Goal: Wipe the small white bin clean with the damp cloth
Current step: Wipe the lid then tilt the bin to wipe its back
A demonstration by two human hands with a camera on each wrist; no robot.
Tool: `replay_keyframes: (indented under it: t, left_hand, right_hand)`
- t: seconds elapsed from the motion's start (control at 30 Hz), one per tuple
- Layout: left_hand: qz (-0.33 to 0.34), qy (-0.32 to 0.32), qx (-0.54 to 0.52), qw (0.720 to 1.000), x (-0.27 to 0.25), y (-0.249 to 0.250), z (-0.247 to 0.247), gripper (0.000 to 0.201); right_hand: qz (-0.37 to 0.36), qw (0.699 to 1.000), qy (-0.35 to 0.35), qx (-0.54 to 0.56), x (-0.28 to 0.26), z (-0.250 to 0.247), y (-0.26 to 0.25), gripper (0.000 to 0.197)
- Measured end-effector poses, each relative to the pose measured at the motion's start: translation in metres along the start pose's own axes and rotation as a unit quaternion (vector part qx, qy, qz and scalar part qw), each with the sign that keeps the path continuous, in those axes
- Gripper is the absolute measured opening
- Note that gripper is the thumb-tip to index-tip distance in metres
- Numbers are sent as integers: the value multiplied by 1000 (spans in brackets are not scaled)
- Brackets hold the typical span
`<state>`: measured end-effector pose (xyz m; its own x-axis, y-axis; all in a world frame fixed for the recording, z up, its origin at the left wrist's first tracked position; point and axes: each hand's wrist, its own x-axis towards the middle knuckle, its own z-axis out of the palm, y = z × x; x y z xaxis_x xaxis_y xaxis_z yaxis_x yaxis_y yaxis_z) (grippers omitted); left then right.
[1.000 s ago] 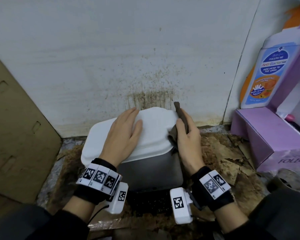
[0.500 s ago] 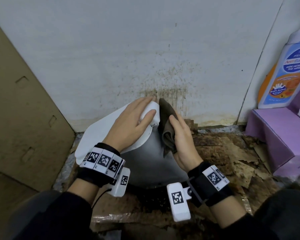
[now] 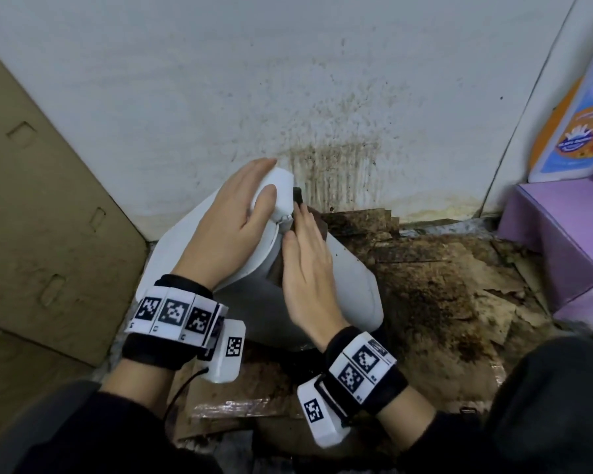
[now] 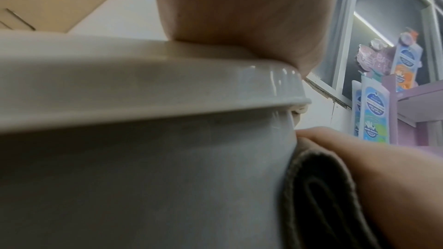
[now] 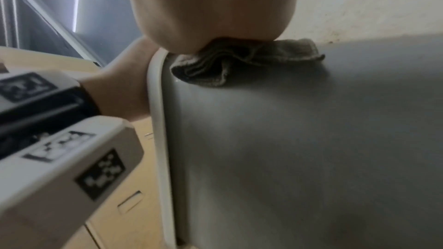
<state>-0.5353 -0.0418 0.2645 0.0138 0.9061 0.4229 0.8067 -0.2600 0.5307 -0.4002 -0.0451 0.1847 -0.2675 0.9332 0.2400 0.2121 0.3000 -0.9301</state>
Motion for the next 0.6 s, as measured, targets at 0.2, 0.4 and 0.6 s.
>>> replay_keyframes:
  t: [0.2,0.4,0.6]
  left_hand:
    - [1,0,0,1000,-1,-1,-1,49]
    - [-4,-4,-7,1000,-1,-1,-2,48]
    - [-1,-1,-7,1000,1,1,2,47]
  right_hand:
    - [-24,998,41,-41,4,0,30,59]
    - [42,996,72,-38,-7,-25,103,59]
    - [134,985,102,-30,-18,-42,140,63]
